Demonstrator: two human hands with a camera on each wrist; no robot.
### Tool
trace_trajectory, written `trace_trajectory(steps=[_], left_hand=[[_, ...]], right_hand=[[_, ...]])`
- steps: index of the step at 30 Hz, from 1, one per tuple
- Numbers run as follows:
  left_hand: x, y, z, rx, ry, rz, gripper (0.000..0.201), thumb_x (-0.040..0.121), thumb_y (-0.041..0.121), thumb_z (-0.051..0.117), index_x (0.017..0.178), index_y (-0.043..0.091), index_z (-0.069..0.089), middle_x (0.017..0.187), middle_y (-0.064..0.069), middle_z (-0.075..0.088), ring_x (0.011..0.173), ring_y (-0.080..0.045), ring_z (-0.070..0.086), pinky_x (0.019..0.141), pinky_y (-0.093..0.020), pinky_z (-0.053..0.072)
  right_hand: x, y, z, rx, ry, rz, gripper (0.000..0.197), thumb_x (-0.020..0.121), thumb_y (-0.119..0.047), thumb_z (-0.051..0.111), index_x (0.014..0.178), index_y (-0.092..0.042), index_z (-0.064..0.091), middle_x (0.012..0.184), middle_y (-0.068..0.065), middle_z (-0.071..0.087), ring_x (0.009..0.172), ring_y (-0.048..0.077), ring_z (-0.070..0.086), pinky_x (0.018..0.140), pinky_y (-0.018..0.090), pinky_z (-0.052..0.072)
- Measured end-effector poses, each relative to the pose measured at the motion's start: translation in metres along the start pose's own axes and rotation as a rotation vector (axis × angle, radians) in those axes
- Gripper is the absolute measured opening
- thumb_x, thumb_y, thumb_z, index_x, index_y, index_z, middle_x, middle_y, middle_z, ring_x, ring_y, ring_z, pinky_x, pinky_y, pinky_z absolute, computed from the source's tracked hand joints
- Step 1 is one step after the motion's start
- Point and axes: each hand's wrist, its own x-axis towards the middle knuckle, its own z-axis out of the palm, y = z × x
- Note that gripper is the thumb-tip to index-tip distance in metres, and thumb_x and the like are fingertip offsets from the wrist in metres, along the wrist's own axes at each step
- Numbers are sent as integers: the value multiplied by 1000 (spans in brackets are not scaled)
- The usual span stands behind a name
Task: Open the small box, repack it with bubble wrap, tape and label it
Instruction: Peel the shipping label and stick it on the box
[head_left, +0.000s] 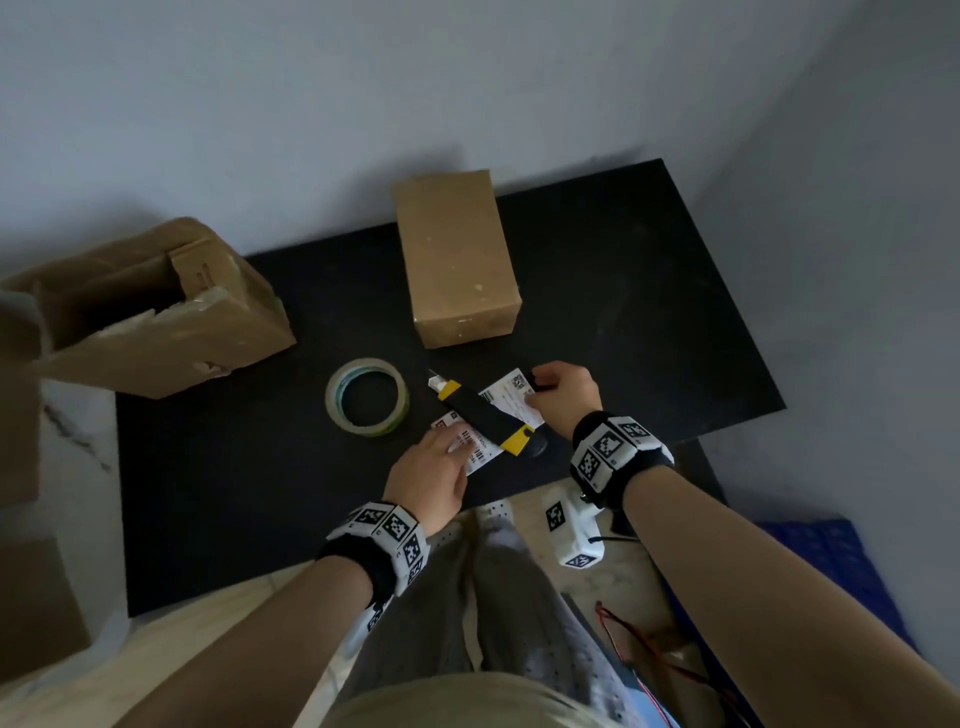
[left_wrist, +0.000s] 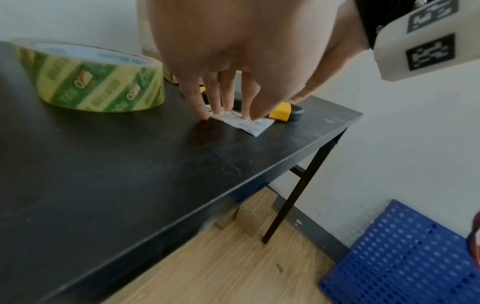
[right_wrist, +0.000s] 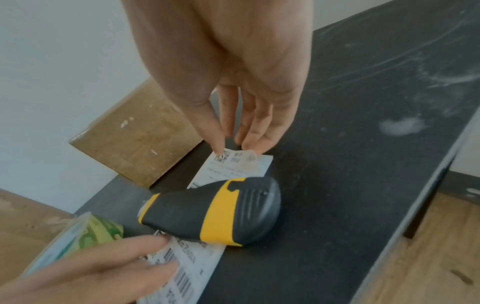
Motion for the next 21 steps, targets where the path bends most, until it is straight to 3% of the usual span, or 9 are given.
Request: trace_trajectory(steps=[9, 12, 15, 17, 19, 21], left_hand=[[3, -5, 2, 1, -4, 36, 44, 96, 19, 40, 140, 21, 40, 154, 6, 23, 141, -11, 23, 109, -28, 33], [4, -3, 1, -53, 8, 5, 41, 96, 20, 41, 137, 21, 44, 152, 8, 27, 133, -11, 37, 101, -28, 41], [10, 1, -4, -92, 46, -36, 38, 96, 22, 43, 133, 18, 44, 142, 4, 42, 119, -16, 51, 89, -30, 47], [16, 6, -8, -72, 79, -61, 38, 96, 27, 44, 133, 19, 41, 133, 1, 48, 115, -17, 53, 84, -30, 48], [22, 11, -11, -40, 107, -65, 41, 96, 32, 44, 135, 20, 38, 128, -2, 48, 112, -17, 52, 79, -29, 50], [25, 14, -13, 14, 140, -28, 44, 96, 37, 43, 136, 22, 38, 125, -5, 44, 109, -19, 50, 77, -29, 50]], right_hand=[[6, -7, -2, -52, -62, 118, 23, 78, -12, 70, 101, -13, 69, 98, 7, 67, 85, 17, 61, 64, 24, 46], [7, -7, -2, -110, -105, 119, 20, 79, -16, 71, 98, -12, 69, 92, 6, 65, 84, 18, 62, 58, 21, 43], [6, -5, -3, -145, -100, 103, 27, 80, -17, 72, 106, -11, 66, 98, 4, 62, 94, 20, 61, 66, 23, 44], [5, -3, -3, -178, -93, 59, 10, 80, -18, 72, 83, -16, 63, 83, -1, 57, 79, 14, 57, 62, 21, 43], [4, -2, -2, -205, -100, 18, 29, 80, -21, 72, 63, -20, 48, 67, -5, 47, 67, 12, 50, 52, 18, 36], [5, -2, -3, -192, -108, 12, 18, 81, -23, 71, 72, -18, 57, 73, -4, 53, 75, 14, 53, 58, 19, 40]])
